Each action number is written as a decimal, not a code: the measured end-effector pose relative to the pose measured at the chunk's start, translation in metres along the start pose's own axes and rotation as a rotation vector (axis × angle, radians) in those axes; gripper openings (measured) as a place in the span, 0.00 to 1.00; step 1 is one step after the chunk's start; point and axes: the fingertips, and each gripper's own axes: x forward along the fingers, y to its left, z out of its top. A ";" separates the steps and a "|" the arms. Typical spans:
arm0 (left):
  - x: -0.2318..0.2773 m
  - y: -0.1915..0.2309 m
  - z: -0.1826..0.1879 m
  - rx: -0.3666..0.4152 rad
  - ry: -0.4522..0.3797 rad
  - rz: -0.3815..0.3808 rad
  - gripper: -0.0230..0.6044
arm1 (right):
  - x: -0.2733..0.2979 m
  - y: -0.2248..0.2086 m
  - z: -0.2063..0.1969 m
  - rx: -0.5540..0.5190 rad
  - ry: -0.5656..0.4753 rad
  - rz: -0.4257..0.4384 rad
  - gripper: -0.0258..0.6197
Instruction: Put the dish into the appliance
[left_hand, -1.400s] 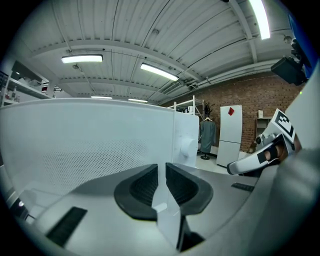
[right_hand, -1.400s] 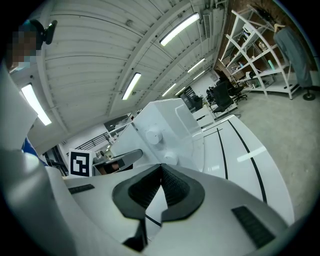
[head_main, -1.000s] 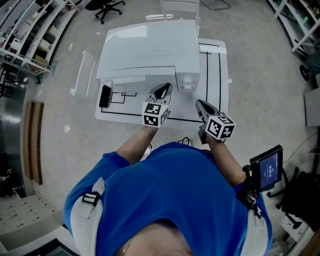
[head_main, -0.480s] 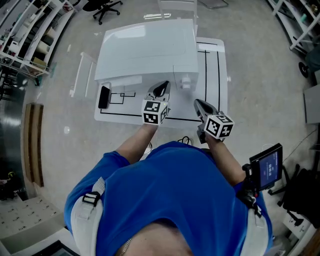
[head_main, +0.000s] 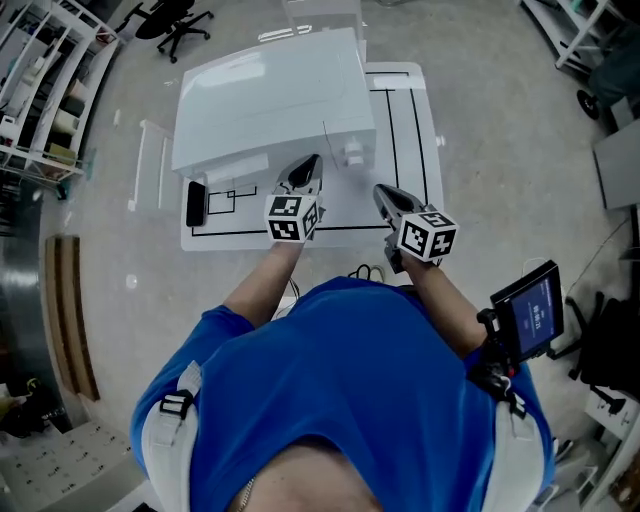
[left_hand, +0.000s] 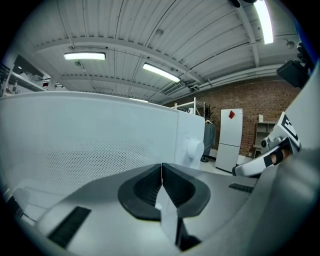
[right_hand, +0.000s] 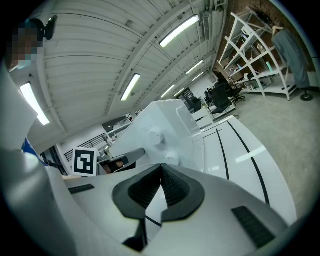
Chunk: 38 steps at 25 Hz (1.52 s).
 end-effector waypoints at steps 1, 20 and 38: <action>0.001 0.000 -0.001 -0.004 -0.003 -0.003 0.05 | 0.000 -0.001 0.001 -0.001 -0.002 -0.002 0.04; -0.083 0.011 -0.027 -0.085 -0.030 -0.040 0.05 | -0.003 0.042 -0.021 -0.045 0.001 -0.005 0.04; -0.202 0.027 -0.049 -0.145 -0.069 -0.037 0.05 | -0.019 0.128 -0.074 -0.108 -0.003 -0.004 0.04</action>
